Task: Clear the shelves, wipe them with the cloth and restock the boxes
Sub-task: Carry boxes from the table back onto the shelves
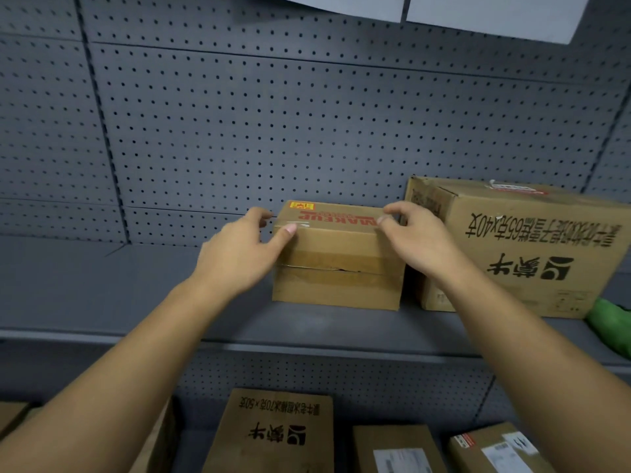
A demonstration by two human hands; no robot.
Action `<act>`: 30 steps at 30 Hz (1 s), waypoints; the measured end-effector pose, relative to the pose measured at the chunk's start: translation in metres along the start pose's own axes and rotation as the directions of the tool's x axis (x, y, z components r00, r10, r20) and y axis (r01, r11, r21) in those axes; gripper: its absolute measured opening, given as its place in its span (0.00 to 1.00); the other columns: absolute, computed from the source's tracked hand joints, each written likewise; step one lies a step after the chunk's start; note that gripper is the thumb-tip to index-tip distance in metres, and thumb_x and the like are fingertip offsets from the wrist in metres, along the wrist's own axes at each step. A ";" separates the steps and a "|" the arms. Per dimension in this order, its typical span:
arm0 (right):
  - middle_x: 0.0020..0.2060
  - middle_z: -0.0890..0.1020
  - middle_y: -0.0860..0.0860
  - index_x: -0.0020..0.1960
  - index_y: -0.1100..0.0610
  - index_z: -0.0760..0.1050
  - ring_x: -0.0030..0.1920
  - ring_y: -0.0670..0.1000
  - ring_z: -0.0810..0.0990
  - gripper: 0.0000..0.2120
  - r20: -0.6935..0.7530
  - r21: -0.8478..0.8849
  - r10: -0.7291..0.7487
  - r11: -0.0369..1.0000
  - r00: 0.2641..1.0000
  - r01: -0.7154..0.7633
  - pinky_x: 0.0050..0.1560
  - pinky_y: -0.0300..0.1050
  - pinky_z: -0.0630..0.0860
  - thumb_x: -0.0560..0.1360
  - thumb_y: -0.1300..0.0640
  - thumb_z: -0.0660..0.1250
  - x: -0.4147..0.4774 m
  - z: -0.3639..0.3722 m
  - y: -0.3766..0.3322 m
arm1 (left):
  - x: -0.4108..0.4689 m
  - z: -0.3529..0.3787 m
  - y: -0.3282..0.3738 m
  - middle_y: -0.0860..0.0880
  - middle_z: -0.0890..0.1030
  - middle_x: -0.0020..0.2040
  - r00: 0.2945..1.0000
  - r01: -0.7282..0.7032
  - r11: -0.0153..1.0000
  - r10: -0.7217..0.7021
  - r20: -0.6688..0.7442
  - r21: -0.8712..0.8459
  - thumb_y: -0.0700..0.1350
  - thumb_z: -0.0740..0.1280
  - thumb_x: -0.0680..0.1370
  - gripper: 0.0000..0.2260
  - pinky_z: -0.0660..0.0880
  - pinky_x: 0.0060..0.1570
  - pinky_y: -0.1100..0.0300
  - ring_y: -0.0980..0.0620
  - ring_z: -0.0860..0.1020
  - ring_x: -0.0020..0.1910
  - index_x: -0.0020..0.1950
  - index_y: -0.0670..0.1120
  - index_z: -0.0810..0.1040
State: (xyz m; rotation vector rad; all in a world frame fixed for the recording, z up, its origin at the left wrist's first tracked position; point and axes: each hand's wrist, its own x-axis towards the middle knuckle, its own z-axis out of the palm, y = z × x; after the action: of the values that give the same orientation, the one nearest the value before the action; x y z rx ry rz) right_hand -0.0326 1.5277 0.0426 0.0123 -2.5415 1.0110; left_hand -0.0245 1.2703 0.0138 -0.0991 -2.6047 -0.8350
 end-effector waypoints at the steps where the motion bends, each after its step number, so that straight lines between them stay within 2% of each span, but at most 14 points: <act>1: 0.67 0.77 0.49 0.68 0.48 0.76 0.64 0.51 0.75 0.17 -0.004 -0.053 -0.037 0.998 0.999 0.037 0.60 0.44 0.71 0.81 0.46 0.63 -0.004 -0.003 -0.004 | -0.003 -0.006 0.001 0.57 0.77 0.69 0.999 -0.031 0.998 0.033 -0.030 0.050 0.71 0.56 0.78 0.27 0.73 0.59 0.47 0.49 0.77 0.65 0.71 0.57 0.70; 3: 0.64 0.79 0.47 0.64 0.45 0.77 0.61 0.50 0.76 0.14 0.007 -0.132 -0.098 0.986 0.995 0.098 0.62 0.49 0.74 0.80 0.44 0.63 -0.013 -0.008 -0.010 | -0.009 -0.017 0.005 0.58 0.79 0.66 0.993 -0.097 0.989 0.104 -0.061 0.115 0.69 0.57 0.79 0.23 0.74 0.56 0.48 0.50 0.78 0.63 0.67 0.58 0.73; 6: 0.62 0.80 0.44 0.61 0.41 0.78 0.61 0.47 0.77 0.12 0.055 -0.241 -0.177 0.953 0.983 0.185 0.63 0.54 0.76 0.80 0.43 0.62 -0.028 -0.013 -0.016 | -0.021 -0.028 0.013 0.59 0.81 0.60 0.982 -0.183 0.967 0.189 -0.018 0.180 0.67 0.57 0.80 0.18 0.72 0.49 0.53 0.51 0.80 0.58 0.63 0.60 0.75; 9: 0.63 0.79 0.42 0.63 0.41 0.78 0.64 0.48 0.77 0.15 0.099 -0.307 -0.205 0.924 0.974 0.226 0.65 0.55 0.76 0.79 0.40 0.61 -0.044 -0.018 -0.019 | -0.032 -0.030 0.020 0.61 0.81 0.52 0.971 -0.240 0.957 0.233 0.062 0.164 0.66 0.58 0.80 0.16 0.71 0.49 0.53 0.52 0.80 0.54 0.60 0.60 0.77; 13: 0.66 0.78 0.41 0.63 0.41 0.78 0.63 0.49 0.76 0.14 0.061 -0.355 -0.193 0.913 0.979 0.202 0.64 0.55 0.76 0.80 0.41 0.62 -0.068 -0.024 -0.015 | -0.042 -0.018 0.030 0.65 0.75 0.42 0.946 -0.317 0.942 0.306 0.108 0.113 0.65 0.59 0.80 0.15 0.71 0.49 0.54 0.54 0.79 0.52 0.58 0.60 0.78; 16: 0.62 0.80 0.41 0.63 0.41 0.78 0.63 0.49 0.77 0.14 0.042 -0.369 -0.158 0.915 0.987 0.162 0.63 0.55 0.76 0.80 0.42 0.62 -0.086 -0.034 -0.004 | -0.050 -0.002 0.038 0.63 0.78 0.47 0.927 -0.352 0.932 0.336 0.167 0.082 0.65 0.58 0.81 0.15 0.71 0.47 0.56 0.56 0.79 0.52 0.58 0.60 0.78; 19: 0.64 0.79 0.42 0.63 0.41 0.78 0.66 0.50 0.75 0.14 0.015 -0.381 -0.095 0.920 0.995 0.093 0.64 0.56 0.75 0.80 0.42 0.62 -0.104 -0.050 0.012 | -0.058 0.014 0.053 0.63 0.79 0.49 0.900 -0.397 0.916 0.375 0.222 0.061 0.65 0.58 0.81 0.15 0.72 0.44 0.57 0.56 0.78 0.51 0.58 0.61 0.77; 24: 0.64 0.80 0.44 0.63 0.42 0.79 0.62 0.51 0.78 0.15 -0.060 -0.396 0.011 0.918 0.998 -0.033 0.61 0.51 0.77 0.79 0.42 0.63 -0.143 -0.090 0.047 | -0.079 0.047 0.096 0.61 0.81 0.50 0.841 -0.470 0.883 0.447 0.304 0.003 0.66 0.57 0.81 0.15 0.78 0.52 0.53 0.54 0.80 0.51 0.58 0.61 0.77; 30: 0.63 0.80 0.44 0.64 0.41 0.78 0.58 0.51 0.80 0.15 -0.144 -0.408 0.180 0.885 0.973 -0.224 0.59 0.52 0.78 0.79 0.41 0.63 -0.212 -0.163 0.112 | -0.119 0.098 0.168 0.61 0.80 0.54 0.743 -0.559 0.820 0.560 0.366 -0.122 0.67 0.57 0.80 0.17 0.79 0.52 0.52 0.56 0.79 0.54 0.61 0.61 0.78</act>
State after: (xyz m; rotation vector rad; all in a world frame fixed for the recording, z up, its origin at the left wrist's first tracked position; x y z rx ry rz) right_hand 0.2037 1.6884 -0.0025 -0.4256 -2.6503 0.4902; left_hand 0.0809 1.4706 -0.0149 -1.1030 -2.6659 -0.6336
